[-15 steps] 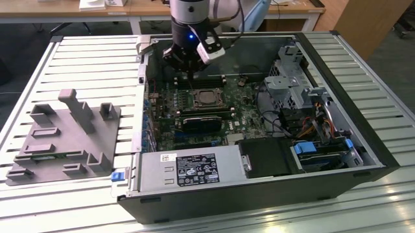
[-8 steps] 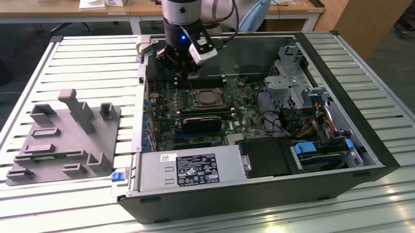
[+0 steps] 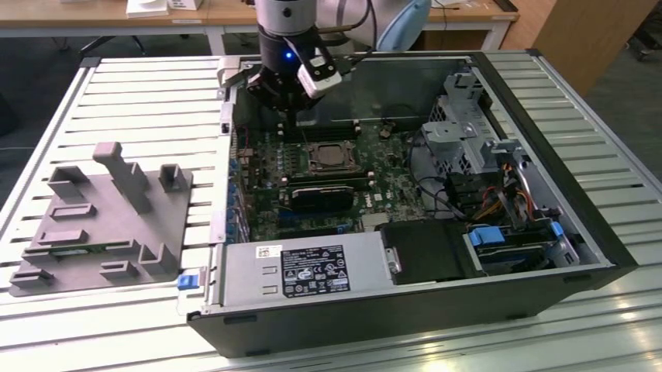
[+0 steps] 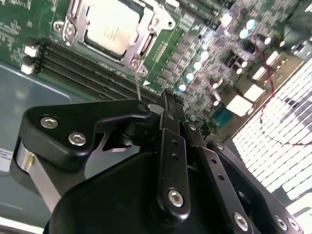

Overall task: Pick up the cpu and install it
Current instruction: 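Install the first cpu locking lever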

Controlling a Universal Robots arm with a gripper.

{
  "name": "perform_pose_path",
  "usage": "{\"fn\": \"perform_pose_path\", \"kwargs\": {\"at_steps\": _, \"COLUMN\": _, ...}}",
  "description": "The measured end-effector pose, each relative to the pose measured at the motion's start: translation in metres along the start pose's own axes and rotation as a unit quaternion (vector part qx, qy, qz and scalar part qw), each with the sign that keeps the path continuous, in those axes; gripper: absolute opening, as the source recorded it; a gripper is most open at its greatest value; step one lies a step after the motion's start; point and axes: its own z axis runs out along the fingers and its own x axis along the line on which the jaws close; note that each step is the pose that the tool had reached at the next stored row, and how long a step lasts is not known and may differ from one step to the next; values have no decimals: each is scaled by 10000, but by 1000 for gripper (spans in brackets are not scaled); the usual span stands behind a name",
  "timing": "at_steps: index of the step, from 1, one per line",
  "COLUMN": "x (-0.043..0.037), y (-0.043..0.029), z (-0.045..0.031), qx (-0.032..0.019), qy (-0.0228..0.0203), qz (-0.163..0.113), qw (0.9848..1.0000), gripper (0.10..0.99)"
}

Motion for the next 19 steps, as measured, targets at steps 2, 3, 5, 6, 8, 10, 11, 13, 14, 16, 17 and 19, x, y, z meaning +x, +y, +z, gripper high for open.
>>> {"fn": "perform_pose_path", "kwargs": {"at_steps": 2, "x": 1, "y": 28, "z": 10, "qx": 0, "qy": 0, "qz": 0, "qw": 10000, "gripper": 106}}
{"fn": "perform_pose_path", "kwargs": {"at_steps": 3, "x": 1, "y": 44, "z": 13, "qx": 0, "qy": 0, "qz": 0, "qw": 10000, "gripper": 106}}
{"fn": "perform_pose_path", "kwargs": {"at_steps": 5, "x": 0, "y": 70, "z": 17, "qx": 0, "qy": 0, "qz": 0, "qw": 10000, "gripper": 106}}
{"fn": "perform_pose_path", "kwargs": {"at_steps": 6, "x": -3, "y": 82, "z": 19, "qx": 0, "qy": 0, "qz": 0, "qw": 10000, "gripper": 106}}
{"fn": "perform_pose_path", "kwargs": {"at_steps": 8, "x": -14, "y": 92, "z": 21, "qx": 0, "qy": 0, "qz": -1, "qw": 10000, "gripper": 106}}
{"fn": "perform_pose_path", "kwargs": {"at_steps": 10, "x": -16, "y": 92, "z": 22, "qx": 0, "qy": 0, "qz": 0, "qw": 10000, "gripper": 106}}
{"fn": "perform_pose_path", "kwargs": {"at_steps": 11, "x": -17, "y": 92, "z": 22, "qx": 0, "qy": 0, "qz": 0, "qw": 10000, "gripper": 106}}
{"fn": "perform_pose_path", "kwargs": {"at_steps": 13, "x": -20, "y": 93, "z": 22, "qx": 0, "qy": 0, "qz": 0, "qw": 10000, "gripper": 106}}
{"fn": "perform_pose_path", "kwargs": {"at_steps": 14, "x": -24, "y": 93, "z": 22, "qx": 0, "qy": 1, "qz": -1, "qw": 10000, "gripper": 106}}
{"fn": "perform_pose_path", "kwargs": {"at_steps": 16, "x": -41, "y": 94, "z": 22, "qx": 0, "qy": 0, "qz": 0, "qw": 10000, "gripper": 106}}
{"fn": "perform_pose_path", "kwargs": {"at_steps": 17, "x": -52, "y": 94, "z": 23, "qx": 0, "qy": 0, "qz": 0, "qw": 10000, "gripper": 106}}
{"fn": "perform_pose_path", "kwargs": {"at_steps": 19, "x": -79, "y": 94, "z": 22, "qx": 0, "qy": 0, "qz": 0, "qw": 10000, "gripper": 106}}
